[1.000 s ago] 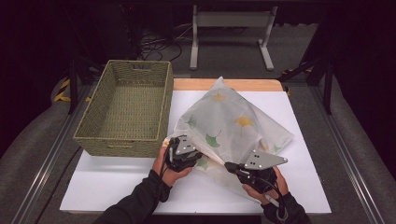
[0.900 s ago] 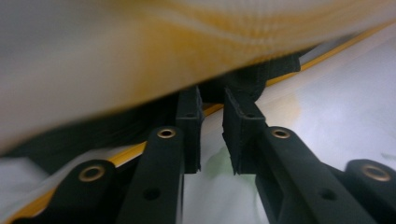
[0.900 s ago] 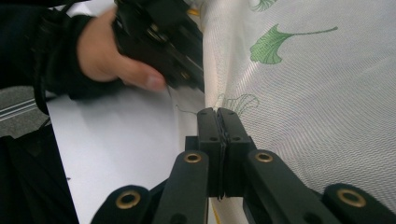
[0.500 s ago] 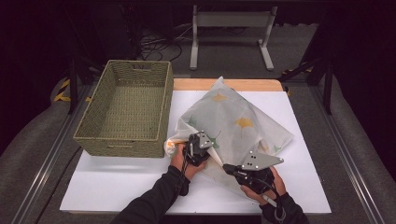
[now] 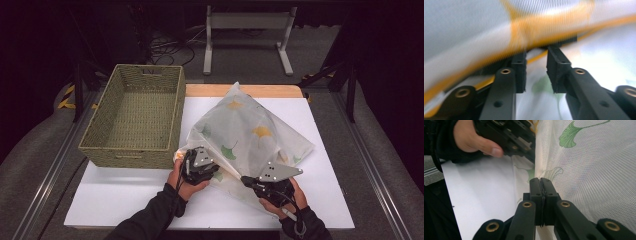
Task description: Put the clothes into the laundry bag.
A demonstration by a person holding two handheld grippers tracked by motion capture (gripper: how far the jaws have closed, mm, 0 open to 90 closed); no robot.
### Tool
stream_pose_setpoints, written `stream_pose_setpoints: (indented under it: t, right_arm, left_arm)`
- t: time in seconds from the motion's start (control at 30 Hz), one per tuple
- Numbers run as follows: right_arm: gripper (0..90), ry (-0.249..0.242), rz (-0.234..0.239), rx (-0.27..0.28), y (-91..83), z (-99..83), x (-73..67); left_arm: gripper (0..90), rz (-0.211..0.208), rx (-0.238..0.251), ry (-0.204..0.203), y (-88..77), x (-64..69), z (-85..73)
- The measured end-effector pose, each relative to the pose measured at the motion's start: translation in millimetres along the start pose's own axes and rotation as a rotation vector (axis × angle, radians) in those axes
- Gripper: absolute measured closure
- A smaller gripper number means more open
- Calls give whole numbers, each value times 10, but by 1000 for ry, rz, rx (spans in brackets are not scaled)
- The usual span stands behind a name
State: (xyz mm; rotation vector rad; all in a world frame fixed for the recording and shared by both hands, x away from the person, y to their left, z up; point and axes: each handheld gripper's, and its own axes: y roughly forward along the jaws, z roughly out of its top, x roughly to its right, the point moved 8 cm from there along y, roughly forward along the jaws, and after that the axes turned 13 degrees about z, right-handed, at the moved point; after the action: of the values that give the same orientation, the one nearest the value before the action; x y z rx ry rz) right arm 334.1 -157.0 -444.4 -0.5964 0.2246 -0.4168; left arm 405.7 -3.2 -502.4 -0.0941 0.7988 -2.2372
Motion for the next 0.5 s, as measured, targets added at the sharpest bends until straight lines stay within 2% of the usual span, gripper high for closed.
stream_pose_setpoints:
  t: [0.17,0.3,0.4,0.5]
  right_arm:
    - [895,-2,0,-2,-4,1,-7]
    - [896,0,1,-2,-12,-1,-2]
    - [896,3,-1,-1,-28,-1,-4]
    - [896,4,-3,2,-46,-5,4]
  left_arm:
    - [668,-32,23,58,-250,-27,-102]
    - [647,-31,31,37,-440,-107,-164]
    - [646,-12,51,16,-603,-211,-193]
    - [595,35,57,11,-740,-313,-251]
